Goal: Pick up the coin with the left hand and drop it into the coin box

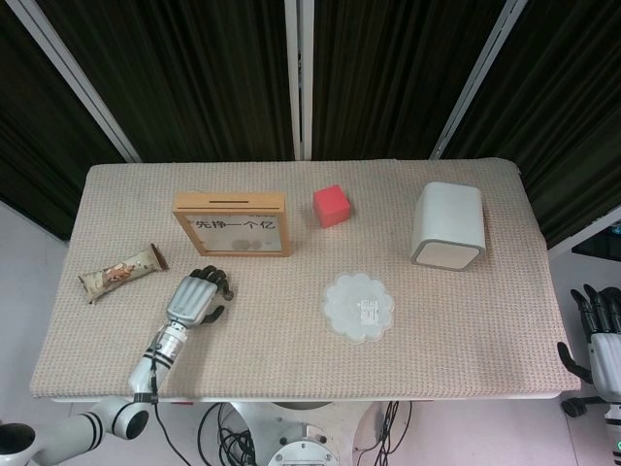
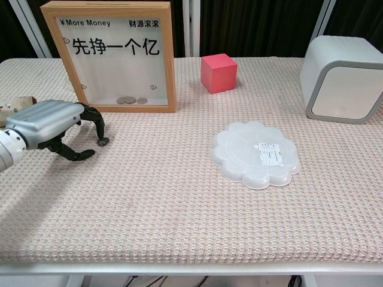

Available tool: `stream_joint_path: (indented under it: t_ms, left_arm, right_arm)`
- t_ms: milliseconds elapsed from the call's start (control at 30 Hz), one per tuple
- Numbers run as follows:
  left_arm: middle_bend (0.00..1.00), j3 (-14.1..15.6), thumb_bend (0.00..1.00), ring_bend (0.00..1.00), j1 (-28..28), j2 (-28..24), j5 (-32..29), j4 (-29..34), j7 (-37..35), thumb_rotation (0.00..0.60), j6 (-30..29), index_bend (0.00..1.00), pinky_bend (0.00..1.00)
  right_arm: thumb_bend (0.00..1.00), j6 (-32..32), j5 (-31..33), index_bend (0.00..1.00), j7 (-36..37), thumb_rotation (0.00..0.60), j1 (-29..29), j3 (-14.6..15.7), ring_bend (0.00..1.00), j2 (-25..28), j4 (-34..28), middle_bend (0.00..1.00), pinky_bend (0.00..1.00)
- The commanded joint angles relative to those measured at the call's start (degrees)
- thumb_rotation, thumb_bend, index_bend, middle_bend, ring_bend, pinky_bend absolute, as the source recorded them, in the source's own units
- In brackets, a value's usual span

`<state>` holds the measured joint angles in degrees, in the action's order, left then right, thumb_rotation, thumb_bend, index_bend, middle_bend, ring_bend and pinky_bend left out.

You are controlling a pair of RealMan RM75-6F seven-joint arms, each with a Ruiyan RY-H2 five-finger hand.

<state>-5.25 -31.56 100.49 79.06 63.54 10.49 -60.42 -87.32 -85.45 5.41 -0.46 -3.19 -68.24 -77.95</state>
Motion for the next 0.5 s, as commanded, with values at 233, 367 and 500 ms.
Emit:
stream_joint_path:
  t_ms: [233,367,500]
  left_arm:
    - [0.23,0.3,0.25,0.16,-0.4,0.7,0.5,-1.1,-1.5,0.600,0.2,0.43,0.29]
    - [0.23,0.3,0.25,0.16,-0.5,1.0,0.4,-1.5,-1.8,0.600,0.3,0.42,0.29]
    - [0.23,0.3,0.25,0.16,-0.6,1.2,0.3,-1.8,-2.0,0.600,0.5,0.41,0.29]
  right_arm:
    - [0.29,-0.1,0.1,0.00,0.5,0.600,-0.2,0.0,0.00,0.2,0.1,0.00,0.00]
    - [0.30,0.1,0.1,0.00,0.6,0.600,-0.1,0.1,0.00,0.2,0.0,0.00,0.00]
    - [0.30,0.6,0.2,0.00,0.7,0.600,0.0,0.2,0.00,0.1,0.2,0.00,0.00]
